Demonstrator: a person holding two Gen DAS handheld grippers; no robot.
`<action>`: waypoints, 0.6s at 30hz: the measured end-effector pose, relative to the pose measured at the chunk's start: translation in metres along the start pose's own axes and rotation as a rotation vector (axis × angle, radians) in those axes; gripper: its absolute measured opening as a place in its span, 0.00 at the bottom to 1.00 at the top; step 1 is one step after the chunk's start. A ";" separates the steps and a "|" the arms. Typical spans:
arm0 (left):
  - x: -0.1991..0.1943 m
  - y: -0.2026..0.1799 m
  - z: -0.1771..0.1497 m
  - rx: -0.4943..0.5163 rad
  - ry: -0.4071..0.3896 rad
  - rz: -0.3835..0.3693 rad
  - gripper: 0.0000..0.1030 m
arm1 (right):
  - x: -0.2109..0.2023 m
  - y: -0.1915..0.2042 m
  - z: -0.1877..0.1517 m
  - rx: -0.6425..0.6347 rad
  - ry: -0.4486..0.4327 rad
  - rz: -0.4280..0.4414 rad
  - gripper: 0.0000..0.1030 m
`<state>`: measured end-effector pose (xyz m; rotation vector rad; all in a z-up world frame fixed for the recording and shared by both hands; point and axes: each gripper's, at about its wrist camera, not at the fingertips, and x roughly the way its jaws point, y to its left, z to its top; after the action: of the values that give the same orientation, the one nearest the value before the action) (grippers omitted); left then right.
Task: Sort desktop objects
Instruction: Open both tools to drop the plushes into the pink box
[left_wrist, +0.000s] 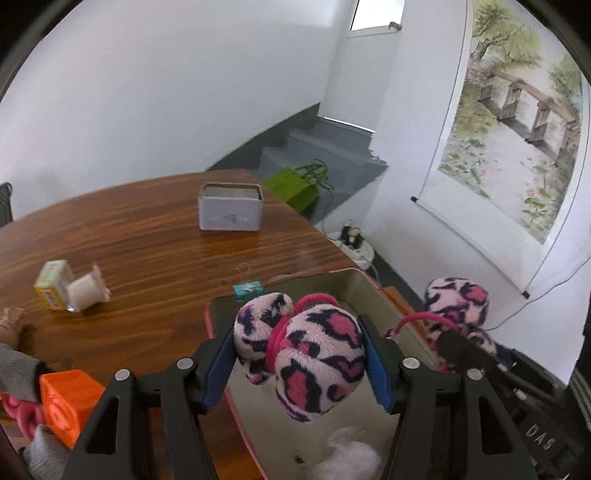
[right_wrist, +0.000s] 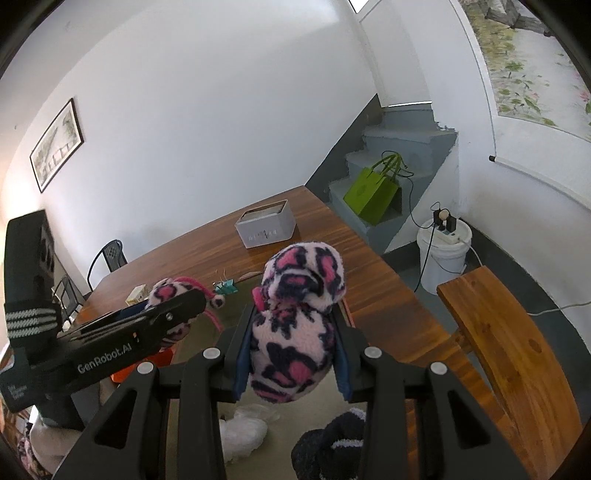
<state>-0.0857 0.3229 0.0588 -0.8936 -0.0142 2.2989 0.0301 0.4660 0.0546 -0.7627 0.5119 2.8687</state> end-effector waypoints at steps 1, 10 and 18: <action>0.002 0.001 0.000 -0.005 0.006 -0.013 0.66 | 0.002 0.000 -0.001 0.004 0.006 0.000 0.41; -0.003 0.007 0.000 -0.047 -0.005 -0.044 0.78 | 0.003 -0.010 -0.001 0.050 0.004 0.001 0.50; -0.014 0.017 -0.003 -0.058 -0.016 0.006 0.78 | 0.004 -0.009 -0.003 0.045 -0.001 -0.018 0.50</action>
<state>-0.0862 0.3011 0.0612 -0.9056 -0.0856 2.3215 0.0298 0.4734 0.0478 -0.7552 0.5640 2.8310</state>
